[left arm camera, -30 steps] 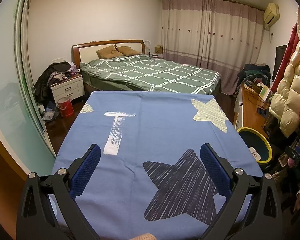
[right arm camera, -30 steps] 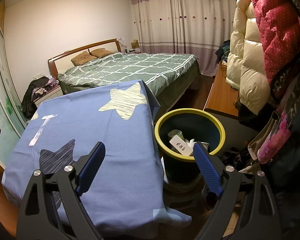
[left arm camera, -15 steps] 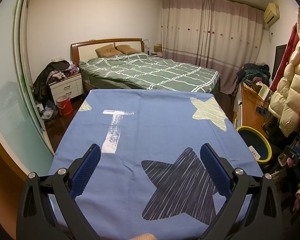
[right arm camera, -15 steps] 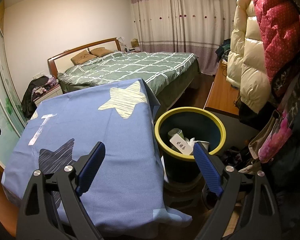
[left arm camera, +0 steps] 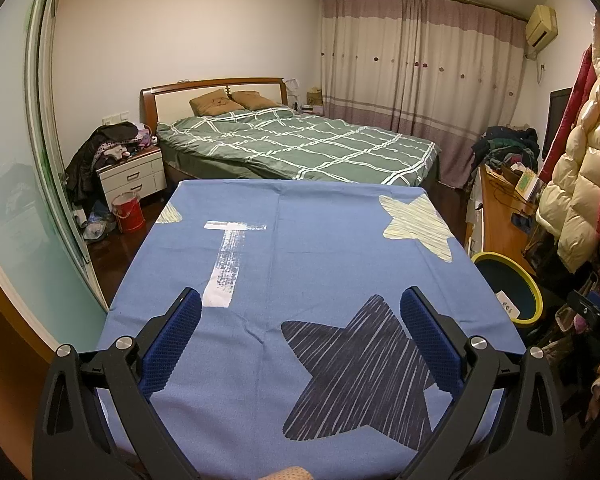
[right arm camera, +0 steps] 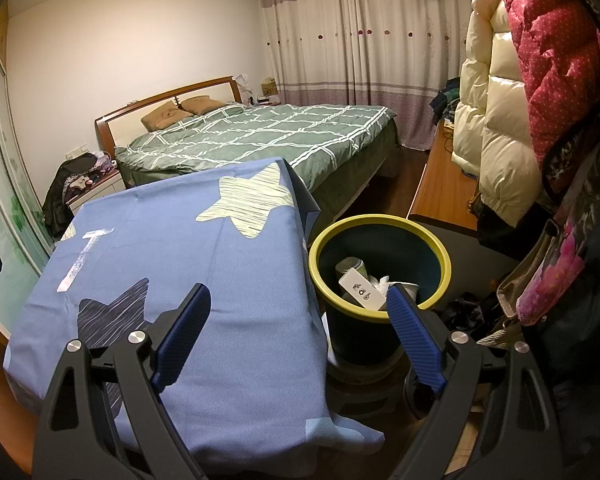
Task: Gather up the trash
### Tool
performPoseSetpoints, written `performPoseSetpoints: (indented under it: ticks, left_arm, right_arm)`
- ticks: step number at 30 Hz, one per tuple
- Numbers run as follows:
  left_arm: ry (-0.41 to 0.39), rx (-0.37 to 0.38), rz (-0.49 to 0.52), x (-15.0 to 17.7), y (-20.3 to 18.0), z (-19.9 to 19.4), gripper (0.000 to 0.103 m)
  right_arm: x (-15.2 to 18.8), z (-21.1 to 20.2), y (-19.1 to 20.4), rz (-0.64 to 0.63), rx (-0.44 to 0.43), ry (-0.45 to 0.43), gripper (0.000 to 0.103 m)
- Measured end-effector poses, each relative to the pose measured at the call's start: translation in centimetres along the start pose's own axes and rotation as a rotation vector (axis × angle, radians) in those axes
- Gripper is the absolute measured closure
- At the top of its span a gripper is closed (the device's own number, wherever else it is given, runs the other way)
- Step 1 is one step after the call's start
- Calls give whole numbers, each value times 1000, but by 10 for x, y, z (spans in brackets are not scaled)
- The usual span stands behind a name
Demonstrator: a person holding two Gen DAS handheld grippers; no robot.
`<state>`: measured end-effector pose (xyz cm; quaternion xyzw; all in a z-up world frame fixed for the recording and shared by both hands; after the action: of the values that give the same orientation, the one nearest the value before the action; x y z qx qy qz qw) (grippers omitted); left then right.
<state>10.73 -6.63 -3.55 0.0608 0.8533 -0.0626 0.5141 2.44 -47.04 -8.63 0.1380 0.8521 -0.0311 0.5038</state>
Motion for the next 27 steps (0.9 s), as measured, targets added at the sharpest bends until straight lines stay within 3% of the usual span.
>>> performPoseSetpoints:
  ticks: [27]
  left_arm:
    - [11,5,3,2,-2,3,5]
  right_arm:
    - [-1,1,-1,2,1,2,18]
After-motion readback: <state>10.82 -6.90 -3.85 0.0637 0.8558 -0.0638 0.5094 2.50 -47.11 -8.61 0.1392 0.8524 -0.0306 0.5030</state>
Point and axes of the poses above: each gripper's, at about its wrist camera, not at the fingertips, and z roughly the way its jaws point, y to its left, x to its underside, the point moved 5 cm from there along z, roughly the way its jaws point, and after that the axes turned 6 degrees about -y, right-handed, at the moved point
